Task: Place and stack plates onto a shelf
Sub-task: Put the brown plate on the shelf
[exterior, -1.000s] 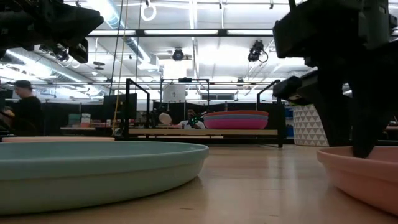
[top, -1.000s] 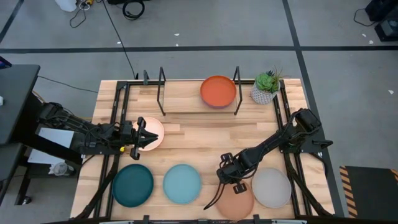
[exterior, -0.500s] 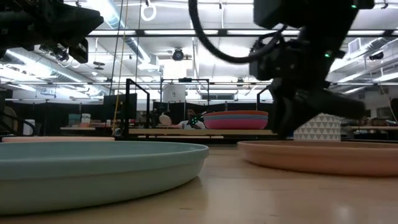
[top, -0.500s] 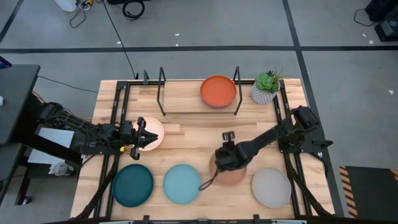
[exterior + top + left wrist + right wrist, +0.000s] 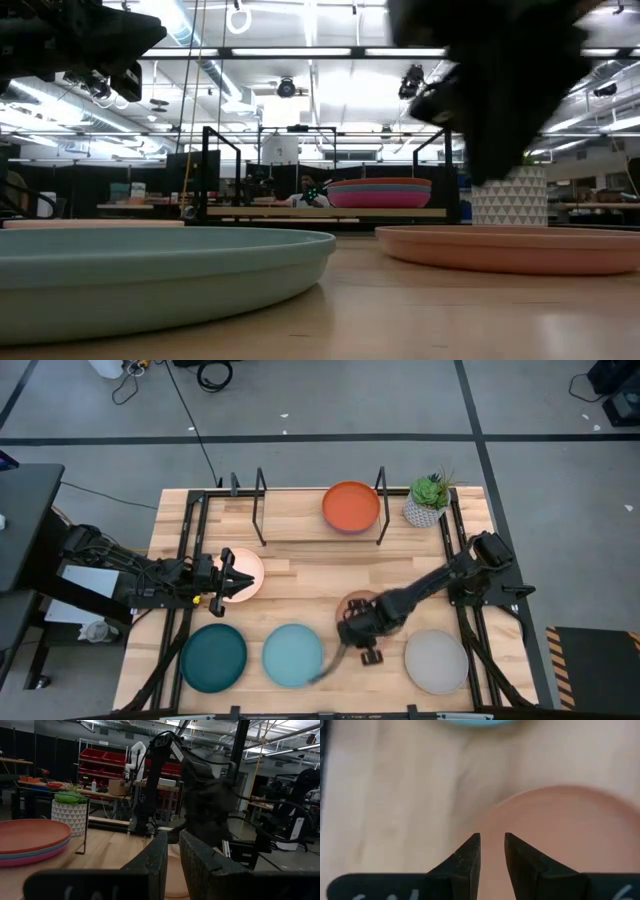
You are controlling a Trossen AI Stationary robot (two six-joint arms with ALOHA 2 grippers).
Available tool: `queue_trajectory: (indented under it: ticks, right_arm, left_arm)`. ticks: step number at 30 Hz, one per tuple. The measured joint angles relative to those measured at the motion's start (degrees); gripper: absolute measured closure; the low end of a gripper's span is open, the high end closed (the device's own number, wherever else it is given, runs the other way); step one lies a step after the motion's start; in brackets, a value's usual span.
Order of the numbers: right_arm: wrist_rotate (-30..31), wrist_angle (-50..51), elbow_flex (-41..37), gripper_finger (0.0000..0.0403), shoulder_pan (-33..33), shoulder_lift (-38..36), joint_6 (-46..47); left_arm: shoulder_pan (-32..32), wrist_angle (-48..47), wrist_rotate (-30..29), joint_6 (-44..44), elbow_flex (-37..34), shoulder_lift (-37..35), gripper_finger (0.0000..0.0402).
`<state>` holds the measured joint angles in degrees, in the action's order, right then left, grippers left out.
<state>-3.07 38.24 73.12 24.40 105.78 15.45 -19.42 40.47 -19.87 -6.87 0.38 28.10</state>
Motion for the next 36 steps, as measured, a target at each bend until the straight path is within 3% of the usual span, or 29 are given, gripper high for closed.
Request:
queue_trajectory:
  ticks: [4, 10, 28, 36]
  right_arm:
    - [2.06, 0.42, -0.33, 0.0309, 5.27, 0.00, 0.06]
    - [10.82, 4.57, -0.45, 0.0310, 9.63, 0.00, 1.31]
    - [7.49, 0.00, -9.69, 0.0313, 9.97, 0.02, 2.88]
    - [8.50, -1.74, -10.45, 0.0383, 9.55, -0.02, -0.75]
  left_arm:
    - [0.00, 0.00, -0.01, 0.00, -0.02, 0.00, 0.0347]
    - [0.01, 0.00, 0.00, 0.07, -0.01, 0.01, 0.0347]
    - [0.00, 0.00, 0.01, 0.17, -0.01, 0.00, 0.0347]
    - [0.00, 0.00, 0.01, 0.17, 0.00, 0.00, 0.0347]
